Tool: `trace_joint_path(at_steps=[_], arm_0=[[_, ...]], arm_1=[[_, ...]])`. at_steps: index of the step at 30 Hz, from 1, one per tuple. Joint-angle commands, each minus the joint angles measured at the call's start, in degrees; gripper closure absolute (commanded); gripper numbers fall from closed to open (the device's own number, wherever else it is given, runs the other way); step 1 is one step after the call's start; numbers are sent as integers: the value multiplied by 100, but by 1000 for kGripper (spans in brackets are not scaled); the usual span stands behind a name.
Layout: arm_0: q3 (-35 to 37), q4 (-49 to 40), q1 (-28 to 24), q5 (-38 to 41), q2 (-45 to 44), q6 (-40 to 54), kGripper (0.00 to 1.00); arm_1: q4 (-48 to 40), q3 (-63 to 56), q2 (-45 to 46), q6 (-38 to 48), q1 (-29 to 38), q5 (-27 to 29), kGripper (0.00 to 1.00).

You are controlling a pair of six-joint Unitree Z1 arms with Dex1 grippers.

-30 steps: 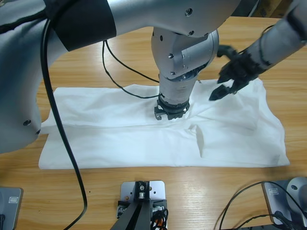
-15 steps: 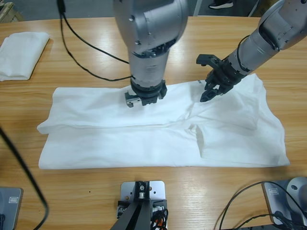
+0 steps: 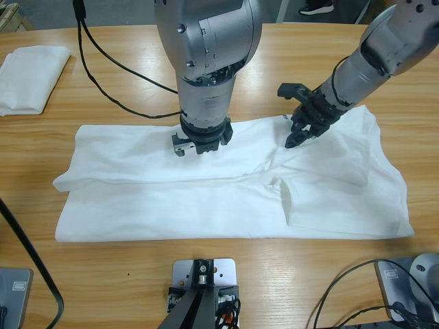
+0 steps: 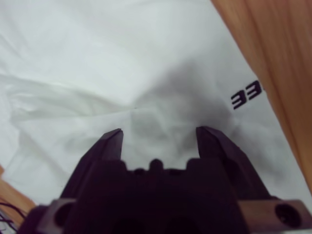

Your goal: Fold clothes

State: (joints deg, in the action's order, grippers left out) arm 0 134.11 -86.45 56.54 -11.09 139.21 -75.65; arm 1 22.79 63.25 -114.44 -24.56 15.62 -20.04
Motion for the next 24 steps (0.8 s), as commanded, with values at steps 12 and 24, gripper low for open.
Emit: trace_joint_path(at_steps=[12,24], arm_0=[[-248,-821,-38,-78,18,-29,161],[-315,-824,-20,-78,18,-46,165]], arm_1=[[-38,-176,275,-341,132,156,1000],[-142,-143,467,-356,-17,-71,1000]])
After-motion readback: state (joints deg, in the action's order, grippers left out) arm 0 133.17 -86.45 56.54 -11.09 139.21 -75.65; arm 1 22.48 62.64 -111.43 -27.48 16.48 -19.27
